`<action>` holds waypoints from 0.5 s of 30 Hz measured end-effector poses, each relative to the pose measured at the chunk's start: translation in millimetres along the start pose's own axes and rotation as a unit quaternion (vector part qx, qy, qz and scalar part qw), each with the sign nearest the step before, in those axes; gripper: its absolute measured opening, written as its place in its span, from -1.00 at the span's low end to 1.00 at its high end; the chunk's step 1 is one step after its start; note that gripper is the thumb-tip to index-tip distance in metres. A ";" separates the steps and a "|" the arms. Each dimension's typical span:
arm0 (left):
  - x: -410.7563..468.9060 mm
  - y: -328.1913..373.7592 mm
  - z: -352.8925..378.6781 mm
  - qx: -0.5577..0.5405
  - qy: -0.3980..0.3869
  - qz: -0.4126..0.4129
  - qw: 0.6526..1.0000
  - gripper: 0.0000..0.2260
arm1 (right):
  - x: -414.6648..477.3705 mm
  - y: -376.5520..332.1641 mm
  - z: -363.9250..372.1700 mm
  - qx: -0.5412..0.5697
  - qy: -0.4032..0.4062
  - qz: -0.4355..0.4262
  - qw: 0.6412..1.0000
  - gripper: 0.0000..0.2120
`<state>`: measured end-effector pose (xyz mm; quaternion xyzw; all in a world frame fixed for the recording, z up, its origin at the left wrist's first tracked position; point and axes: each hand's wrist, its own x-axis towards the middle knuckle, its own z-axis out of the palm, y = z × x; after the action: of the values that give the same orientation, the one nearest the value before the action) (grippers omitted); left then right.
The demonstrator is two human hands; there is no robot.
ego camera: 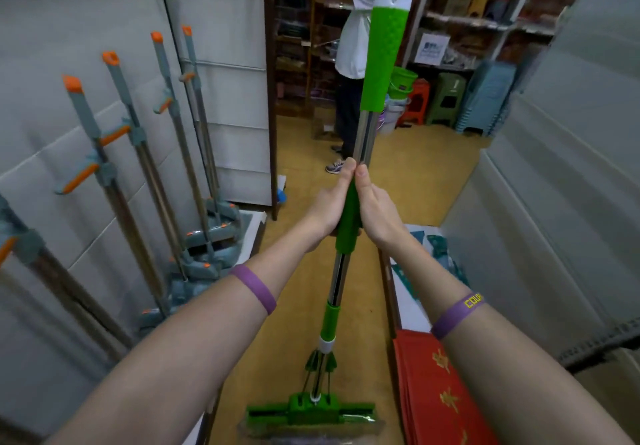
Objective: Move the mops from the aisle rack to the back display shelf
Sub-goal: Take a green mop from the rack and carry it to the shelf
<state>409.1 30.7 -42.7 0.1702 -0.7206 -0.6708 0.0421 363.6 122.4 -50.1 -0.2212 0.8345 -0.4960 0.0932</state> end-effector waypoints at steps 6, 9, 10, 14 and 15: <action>86.5 23.5 -33.6 0.012 -0.002 0.016 1.000 -0.45 | 91.8 -10.8 13.3 0.034 0.012 -0.001 0.999 -0.30; 127.9 29.8 -42.3 0.018 0.005 0.027 0.999 -0.45 | 132.0 -11.3 14.9 0.043 0.020 -0.007 0.999 -0.32; 143.7 32.5 -44.1 0.018 0.006 0.029 0.999 -0.44 | 147.7 -10.2 14.4 0.045 0.022 -0.010 0.999 -0.32; 209.7 39.8 -46.3 0.030 0.016 0.031 0.999 -0.45 | 211.2 0.1 9.8 0.050 0.023 -0.024 0.998 -0.35; 228.0 40.7 -45.6 0.035 0.015 0.032 0.999 -0.46 | 229.5 4.9 8.7 0.051 0.023 -0.027 0.998 -0.36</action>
<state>200.6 -79.8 -36.6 0.1588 -0.7479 -0.6409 0.0682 162.4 11.7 -44.0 -0.2273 0.8040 -0.5448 0.0718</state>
